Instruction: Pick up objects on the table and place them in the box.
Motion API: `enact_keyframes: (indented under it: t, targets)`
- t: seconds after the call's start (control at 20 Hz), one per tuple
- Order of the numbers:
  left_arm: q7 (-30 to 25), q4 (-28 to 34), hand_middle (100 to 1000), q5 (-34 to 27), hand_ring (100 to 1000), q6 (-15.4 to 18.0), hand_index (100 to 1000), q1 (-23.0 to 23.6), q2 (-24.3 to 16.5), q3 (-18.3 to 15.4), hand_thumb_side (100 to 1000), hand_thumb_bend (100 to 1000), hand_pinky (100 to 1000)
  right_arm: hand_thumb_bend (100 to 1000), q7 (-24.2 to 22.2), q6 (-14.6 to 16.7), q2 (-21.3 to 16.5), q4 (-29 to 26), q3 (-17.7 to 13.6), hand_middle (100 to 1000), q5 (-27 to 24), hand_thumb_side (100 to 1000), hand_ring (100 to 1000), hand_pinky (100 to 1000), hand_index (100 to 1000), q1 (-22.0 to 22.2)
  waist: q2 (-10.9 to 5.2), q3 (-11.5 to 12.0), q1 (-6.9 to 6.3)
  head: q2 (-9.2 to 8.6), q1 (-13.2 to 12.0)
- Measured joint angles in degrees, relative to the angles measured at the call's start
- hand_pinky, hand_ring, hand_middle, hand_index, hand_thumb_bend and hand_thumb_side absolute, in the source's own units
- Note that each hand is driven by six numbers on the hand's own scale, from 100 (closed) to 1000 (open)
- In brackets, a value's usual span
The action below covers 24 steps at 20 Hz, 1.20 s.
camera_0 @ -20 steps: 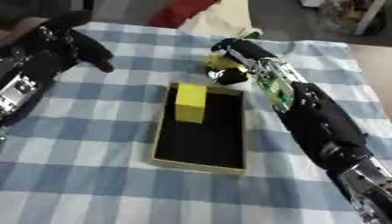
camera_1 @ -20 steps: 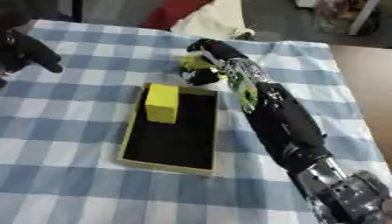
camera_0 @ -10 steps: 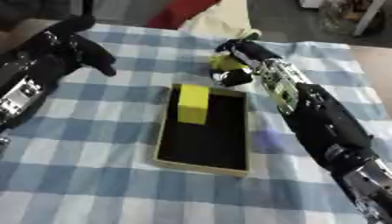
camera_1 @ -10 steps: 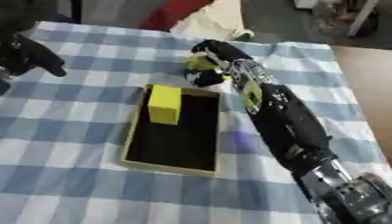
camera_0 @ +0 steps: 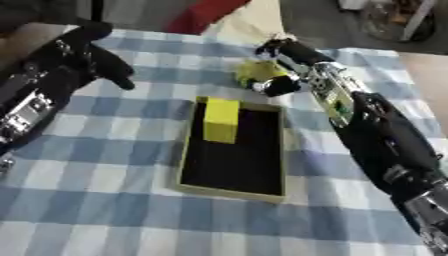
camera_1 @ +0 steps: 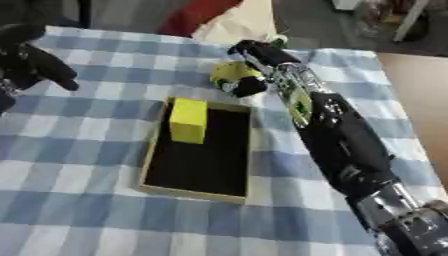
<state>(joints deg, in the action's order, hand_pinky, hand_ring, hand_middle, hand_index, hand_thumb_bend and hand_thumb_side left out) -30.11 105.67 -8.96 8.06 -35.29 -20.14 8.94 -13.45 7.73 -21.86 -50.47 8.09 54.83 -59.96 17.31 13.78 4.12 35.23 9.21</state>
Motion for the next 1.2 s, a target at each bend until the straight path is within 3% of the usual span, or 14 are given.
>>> enact_keyframes:
  t: [0.85,1.05,1.2]
  targets:
    - [-0.4,0.0,699,0.7,702,0.1,996,0.1,0.0,0.0,858,100,870,241,-0.8,-0.3,-0.3,2.0,-0.7,854,0.5,565,824,869,884,0.9,0.34,0.0,-0.51,-0.01,-0.4]
    - [-0.5,0.0,699,0.7,703,0.1,996,0.2,0.0,0.0,857,100,870,210,-0.6,-0.2,-0.3,2.1,-0.7,829,0.7,544,809,861,864,1.0,0.34,0.1,-0.52,-0.02,-0.5]
    - [-0.6,0.0,700,0.7,704,0.0,997,0.2,0.0,0.0,857,100,871,136,-0.1,-0.1,-0.2,2.1,-0.7,795,1.0,497,792,851,841,1.0,0.34,0.1,-0.52,-0.03,-0.5]
